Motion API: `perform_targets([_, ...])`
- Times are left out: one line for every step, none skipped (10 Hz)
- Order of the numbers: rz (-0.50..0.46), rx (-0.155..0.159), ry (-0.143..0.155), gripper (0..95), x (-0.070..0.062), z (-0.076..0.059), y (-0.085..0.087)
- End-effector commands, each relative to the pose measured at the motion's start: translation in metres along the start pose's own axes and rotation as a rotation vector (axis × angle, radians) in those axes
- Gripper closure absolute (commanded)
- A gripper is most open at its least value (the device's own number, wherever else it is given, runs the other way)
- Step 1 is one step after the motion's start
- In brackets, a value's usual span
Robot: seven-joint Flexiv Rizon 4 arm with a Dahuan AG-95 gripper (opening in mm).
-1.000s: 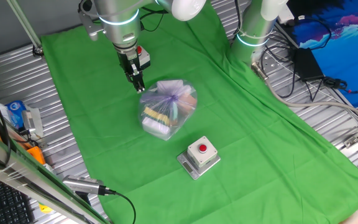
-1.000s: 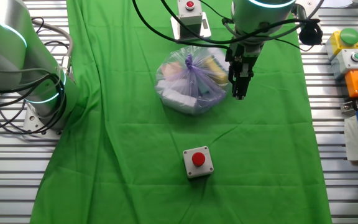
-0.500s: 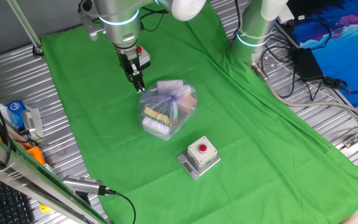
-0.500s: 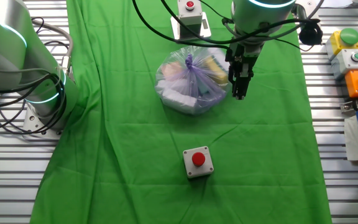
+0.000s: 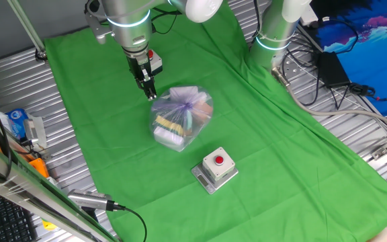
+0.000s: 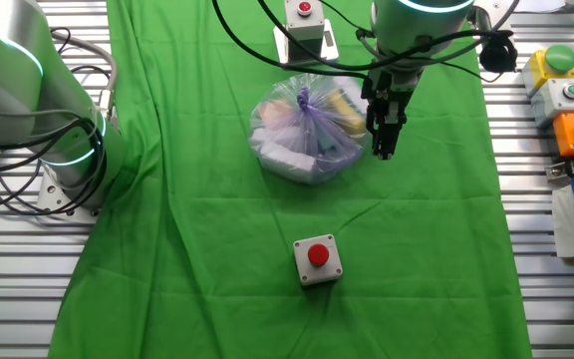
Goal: Pick up a bag of things
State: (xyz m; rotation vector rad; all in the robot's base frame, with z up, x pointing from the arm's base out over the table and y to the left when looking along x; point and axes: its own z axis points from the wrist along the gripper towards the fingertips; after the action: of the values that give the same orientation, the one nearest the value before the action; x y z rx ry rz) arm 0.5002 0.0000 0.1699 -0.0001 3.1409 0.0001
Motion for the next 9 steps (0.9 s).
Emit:
perform_targets([-0.337,-0.036,-0.043,95.0,0.0001,0.0003,-0.0001])
perform_targets([-0.347,-0.034,-0.042,95.0,0.0001,0.0001,-0.0001])
perform_targets([-0.356,-0.035,-0.043,95.0,0.0001,0.0001,-0.0001])
perform_targets([-0.365,-0.029,-0.040,95.0,0.0001,0.0001,0.0000])
perform_targets([-0.378,-0.020,-0.039,95.0,0.0001,0.0002,0.0000])
perform_targets([-0.381,-0.021,-0.042,95.0,0.0001,0.0002,0.0000])
perform_targets([-0.393,-0.021,-0.050,95.0,0.0001,0.0002,0.0000])
perform_targets([-0.414,-0.023,-0.051,95.0,0.0001,0.0002,0.0000])
perform_targets([-0.422,-0.028,-0.050,95.0,0.0001,0.0002,0.0000])
